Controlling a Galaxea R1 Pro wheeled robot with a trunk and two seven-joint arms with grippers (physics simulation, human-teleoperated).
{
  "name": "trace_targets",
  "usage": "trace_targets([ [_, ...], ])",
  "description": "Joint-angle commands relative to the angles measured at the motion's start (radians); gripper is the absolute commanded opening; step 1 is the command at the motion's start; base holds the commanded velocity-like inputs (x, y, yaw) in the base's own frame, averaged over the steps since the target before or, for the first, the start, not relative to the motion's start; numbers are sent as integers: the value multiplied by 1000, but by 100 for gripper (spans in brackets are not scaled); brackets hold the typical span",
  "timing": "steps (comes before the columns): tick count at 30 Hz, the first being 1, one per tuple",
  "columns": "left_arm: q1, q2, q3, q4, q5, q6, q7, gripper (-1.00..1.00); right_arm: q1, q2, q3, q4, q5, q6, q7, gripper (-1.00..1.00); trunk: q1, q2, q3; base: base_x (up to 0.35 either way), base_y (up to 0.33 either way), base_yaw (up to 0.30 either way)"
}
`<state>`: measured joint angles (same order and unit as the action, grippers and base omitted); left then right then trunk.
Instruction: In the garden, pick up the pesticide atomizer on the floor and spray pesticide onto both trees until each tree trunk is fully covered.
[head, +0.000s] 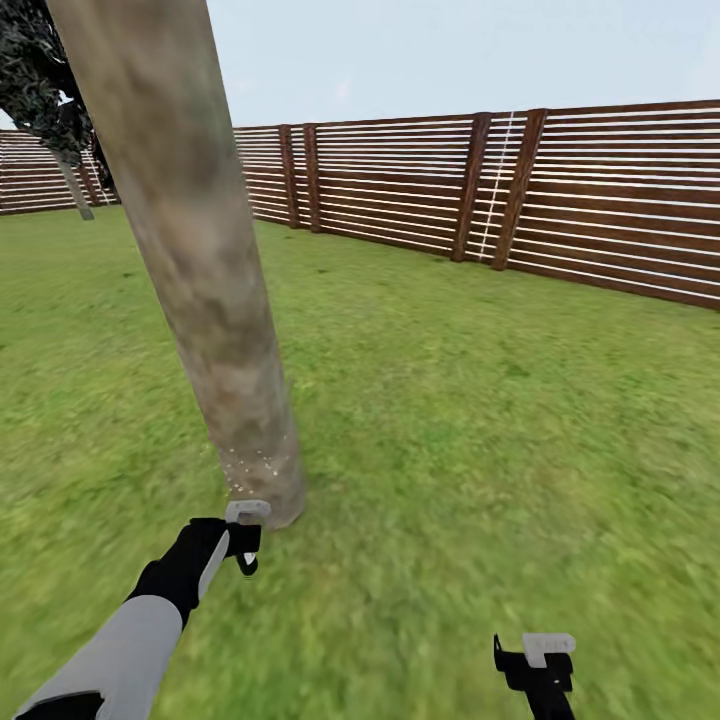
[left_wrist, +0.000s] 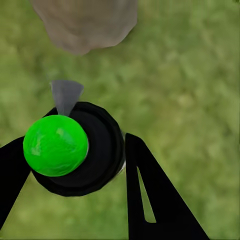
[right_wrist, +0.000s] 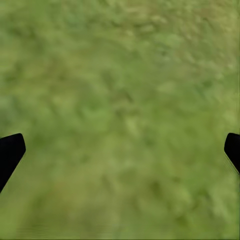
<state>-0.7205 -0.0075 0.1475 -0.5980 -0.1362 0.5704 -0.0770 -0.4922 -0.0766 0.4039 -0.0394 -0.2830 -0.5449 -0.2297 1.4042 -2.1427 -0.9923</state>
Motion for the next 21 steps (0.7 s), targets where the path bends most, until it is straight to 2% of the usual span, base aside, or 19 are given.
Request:
trace_targets([
  [1, 0, -1, 3, -2, -10, 5, -1, -100, 0, 0, 9, 0, -7, -1, -3, 100, 0, 0, -1, 250, -186, 25],
  [4, 0, -7, -1, 0, -10, 5, 40, -100, 0, 0, 9, 0, -7, -1, -2, 100, 0, 0, -1, 184, -226, 34],
  [7, 0, -9, 1, 0, -9, 5, 62, -100, 0, 0, 9, 0, -7, -1, -3, 100, 0, 0, -1, 70, -262, 206],
  [16, 0, -8, 7, 0, -8, 7, 66, -100, 0, 0, 9, 0, -7, -1, -2, 100, 0, 0, -1, 2, -276, 272],
  [21, 0, -9, 4, 3, -7, 16, 64, -100, 0, 0, 9, 0, -7, -1, -2, 100, 0, 0, -1, 0, -277, 66],
])
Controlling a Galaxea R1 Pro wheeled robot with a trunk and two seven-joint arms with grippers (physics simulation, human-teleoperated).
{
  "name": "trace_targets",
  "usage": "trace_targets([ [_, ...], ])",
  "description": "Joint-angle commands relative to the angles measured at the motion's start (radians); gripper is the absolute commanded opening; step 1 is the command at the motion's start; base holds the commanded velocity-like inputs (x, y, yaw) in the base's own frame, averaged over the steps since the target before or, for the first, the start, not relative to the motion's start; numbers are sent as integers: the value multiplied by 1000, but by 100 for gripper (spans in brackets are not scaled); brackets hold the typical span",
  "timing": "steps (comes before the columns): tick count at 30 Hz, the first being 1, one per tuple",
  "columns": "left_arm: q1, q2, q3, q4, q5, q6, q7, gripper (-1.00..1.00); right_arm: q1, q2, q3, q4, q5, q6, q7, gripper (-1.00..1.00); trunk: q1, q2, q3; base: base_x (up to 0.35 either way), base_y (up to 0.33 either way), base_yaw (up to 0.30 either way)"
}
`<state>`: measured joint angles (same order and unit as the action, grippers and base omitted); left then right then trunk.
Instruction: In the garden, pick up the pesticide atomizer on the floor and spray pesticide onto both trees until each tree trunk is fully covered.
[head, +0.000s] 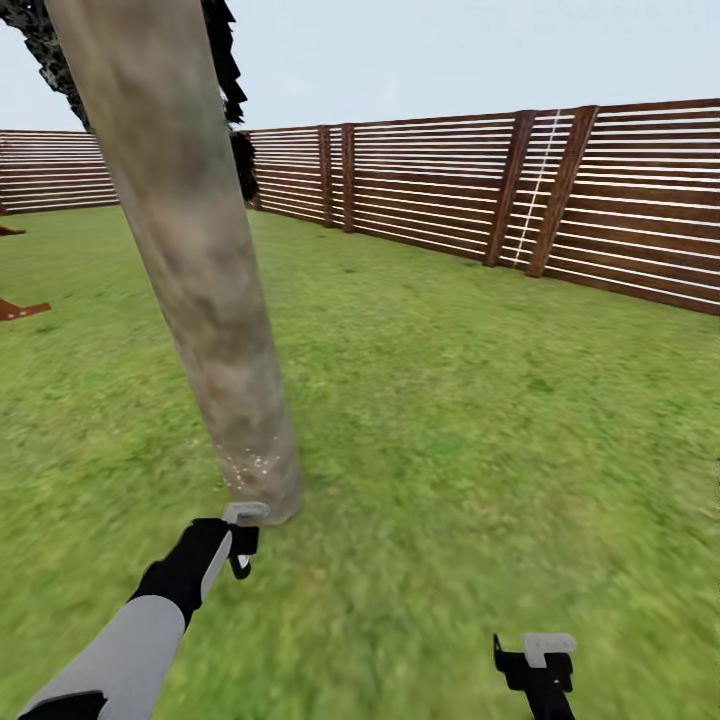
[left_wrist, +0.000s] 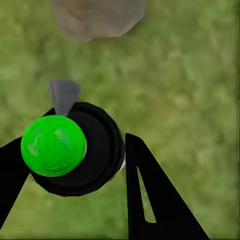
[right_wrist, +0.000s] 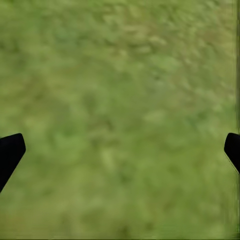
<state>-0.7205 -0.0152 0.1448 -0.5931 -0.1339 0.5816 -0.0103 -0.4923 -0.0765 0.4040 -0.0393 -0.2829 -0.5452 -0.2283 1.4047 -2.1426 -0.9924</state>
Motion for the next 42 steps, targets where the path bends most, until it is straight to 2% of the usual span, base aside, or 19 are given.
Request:
trace_targets([
  [1, 0, -1, 8, 0, -11, 8, -3, -100, 0, 0, 9, -1, -7, -1, -2, 100, 0, 0, -1, 0, -277, 5],
  [6, 0, 18, 15, 8, -11, 16, -4, -100, 0, 0, 9, 1, -7, -1, -2, 100, 0, 0, -1, 60, -277, 96],
  [9, 0, 70, 16, 10, -7, 26, -5, -100, 0, 0, 9, 1, -7, -1, -2, 100, 0, 0, -1, 134, -275, 263],
  [10, 0, 83, 26, 10, -6, 28, -5, -100, 0, 0, 9, 1, -7, -1, -2, 100, 0, 0, -1, 125, -272, 276],
  [15, 0, 59, 30, 10, -3, 28, -4, -100, 0, -2, 8, 1, -7, -1, -2, 100, 0, 0, -1, -5, -275, 175],
  [21, 12, 69, 26, 11, -7, 86, -5, -100, 0, -2, 7, 1, -7, -1, -2, 100, 0, 0, -1, -60, -273, 4],
  [27, 13, 57, 21, 11, -11, 91, -4, -100, 0, -2, 7, 1, -7, -1, -2, 100, 0, 0, -1, 82, -278, 173],
  [34, 13, 62, 17, 0, -12, 105, -6, -100, 0, -2, 7, 1, -7, -1, -2, 100, 0, 0, -1, 12, -164, 264],
  [36, -1, 64, 18, -12, -8, 175, -12, -100, 0, -2, 7, 1, -7, -1, -2, 100, 0, 0, -1, 0, -8, 74],
  [39, -82, 59, 16, -87, -6, 276, -18, -100, 1, -3, 7, 7, -6, -1, -1, 100, 0, 0, -1, 0, -1, 9],
  [40, -100, 62, 15, -94, -6, 300, -19, -100, 2, -3, 7, 9, -6, -1, 0, 100, 0, 0, -1, 0, 0, 2],
  [42, -121, 86, 8, -101, -8, 324, -23, -100, 3, -5, 8, 10, -6, -1, 0, 100, 0, 0, -1, 0, 0, 0],
])
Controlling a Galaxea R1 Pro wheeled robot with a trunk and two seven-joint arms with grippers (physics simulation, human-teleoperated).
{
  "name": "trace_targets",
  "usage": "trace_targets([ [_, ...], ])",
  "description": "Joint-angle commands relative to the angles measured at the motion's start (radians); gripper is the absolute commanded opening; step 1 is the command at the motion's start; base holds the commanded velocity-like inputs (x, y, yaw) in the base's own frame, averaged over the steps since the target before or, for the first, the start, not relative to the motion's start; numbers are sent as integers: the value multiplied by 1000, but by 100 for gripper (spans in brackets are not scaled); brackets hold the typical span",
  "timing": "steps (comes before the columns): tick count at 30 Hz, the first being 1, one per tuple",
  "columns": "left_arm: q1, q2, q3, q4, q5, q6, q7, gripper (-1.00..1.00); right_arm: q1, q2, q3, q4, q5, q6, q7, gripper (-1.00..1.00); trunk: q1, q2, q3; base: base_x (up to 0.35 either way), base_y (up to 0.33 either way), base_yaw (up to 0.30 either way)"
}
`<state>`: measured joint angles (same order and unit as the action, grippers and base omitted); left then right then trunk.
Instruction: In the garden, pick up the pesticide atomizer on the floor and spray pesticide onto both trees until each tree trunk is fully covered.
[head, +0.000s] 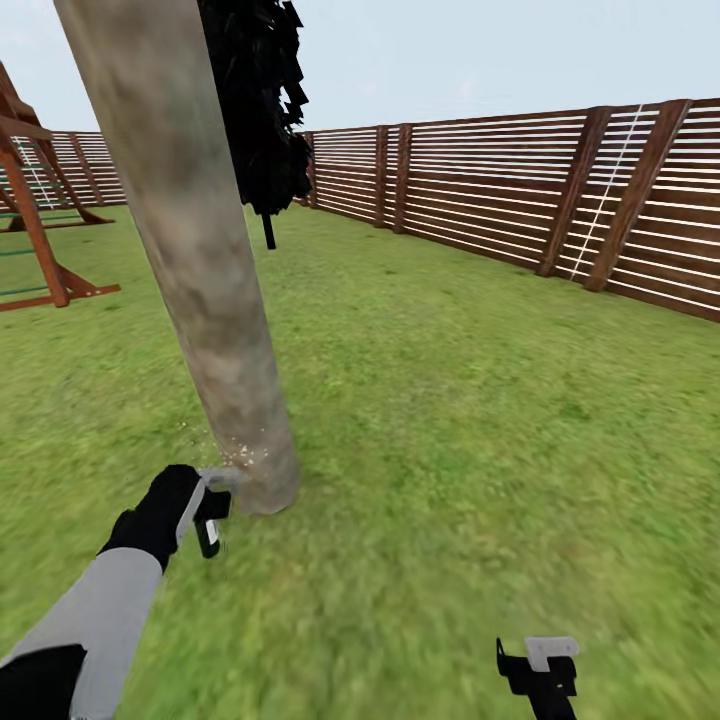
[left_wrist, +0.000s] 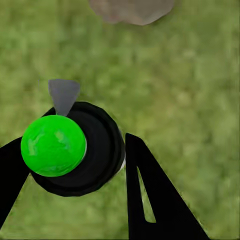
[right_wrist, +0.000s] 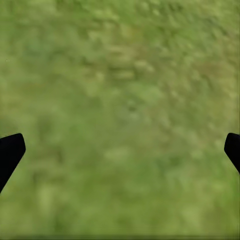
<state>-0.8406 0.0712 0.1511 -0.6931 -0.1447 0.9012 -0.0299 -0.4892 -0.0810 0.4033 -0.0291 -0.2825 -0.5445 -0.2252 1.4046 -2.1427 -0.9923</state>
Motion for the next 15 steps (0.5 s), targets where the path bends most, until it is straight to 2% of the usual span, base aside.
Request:
trace_targets([
  [1, -2, 21, 1, -2, 3, 7, -4, -100, 0, 0, 9, 0, -7, -2, -3, 100, 0, 0, -1, 0, 0, 0],
  [4, -30, 68, 1, -3, 4, 11, -5, -100, 0, 0, 9, 0, -7, -2, -3, 100, 0, 0, -1, 0, 0, 0],
  [7, -70, 68, -1, -3, 4, 18, -5, -100, 0, 0, 9, 0, -7, -2, -3, 100, 0, 0, -1, 0, 0, 0],
  [9, -102, 65, -1, -3, 4, 49, -5, -100, 0, 0, 9, 0, -7, -2, -3, 100, 0, 0, -1, 0, 0, 63],
  [13, -109, 62, -2, -3, 4, 70, -5, -100, 0, 1, 9, 0, -7, -2, -3, 100, 0, 0, -1, 0, 0, 238],
  [15, -109, 56, 0, -3, 5, 71, -5, -100, 0, 0, 9, 0, -7, -2, -3, 100, 0, 0, -1, 133, -185, 65],
])
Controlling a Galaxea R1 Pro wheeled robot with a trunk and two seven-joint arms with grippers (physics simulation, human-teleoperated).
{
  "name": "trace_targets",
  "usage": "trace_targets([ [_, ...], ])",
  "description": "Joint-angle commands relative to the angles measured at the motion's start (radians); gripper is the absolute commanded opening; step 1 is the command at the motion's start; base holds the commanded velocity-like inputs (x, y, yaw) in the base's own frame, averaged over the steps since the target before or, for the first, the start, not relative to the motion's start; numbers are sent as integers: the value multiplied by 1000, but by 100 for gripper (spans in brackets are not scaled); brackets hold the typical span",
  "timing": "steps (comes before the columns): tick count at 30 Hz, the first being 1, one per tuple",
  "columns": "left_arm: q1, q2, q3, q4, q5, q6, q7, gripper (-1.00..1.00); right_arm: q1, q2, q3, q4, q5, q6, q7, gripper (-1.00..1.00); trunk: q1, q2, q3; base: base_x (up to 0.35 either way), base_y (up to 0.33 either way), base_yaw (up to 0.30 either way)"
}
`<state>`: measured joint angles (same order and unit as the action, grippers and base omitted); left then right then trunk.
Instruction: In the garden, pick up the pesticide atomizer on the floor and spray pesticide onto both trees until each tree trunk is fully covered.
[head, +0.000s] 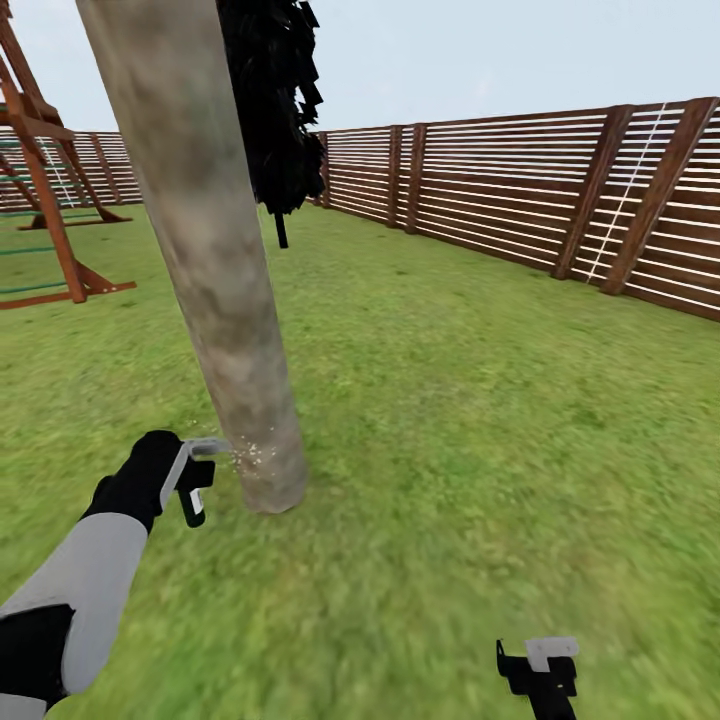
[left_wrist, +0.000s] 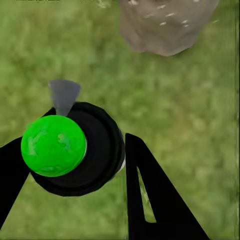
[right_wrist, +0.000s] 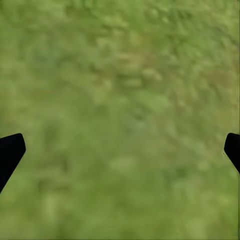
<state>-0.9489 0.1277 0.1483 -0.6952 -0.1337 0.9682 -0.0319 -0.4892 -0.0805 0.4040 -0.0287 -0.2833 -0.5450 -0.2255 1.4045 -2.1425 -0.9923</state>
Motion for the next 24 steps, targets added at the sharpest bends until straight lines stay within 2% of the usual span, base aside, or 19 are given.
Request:
trace_targets([
  [1, -1, -2, 3, -1, -6, 6, -3, -100, 0, -1, 8, 0, -7, -1, -4, 100, 0, 0, -1, 26, -266, 4],
  [24, -2, -3, 5, -1, -3, 5, -2, -100, 0, -1, 9, 0, -6, -1, -3, 100, 0, 0, -1, 33, -270, 0],
])
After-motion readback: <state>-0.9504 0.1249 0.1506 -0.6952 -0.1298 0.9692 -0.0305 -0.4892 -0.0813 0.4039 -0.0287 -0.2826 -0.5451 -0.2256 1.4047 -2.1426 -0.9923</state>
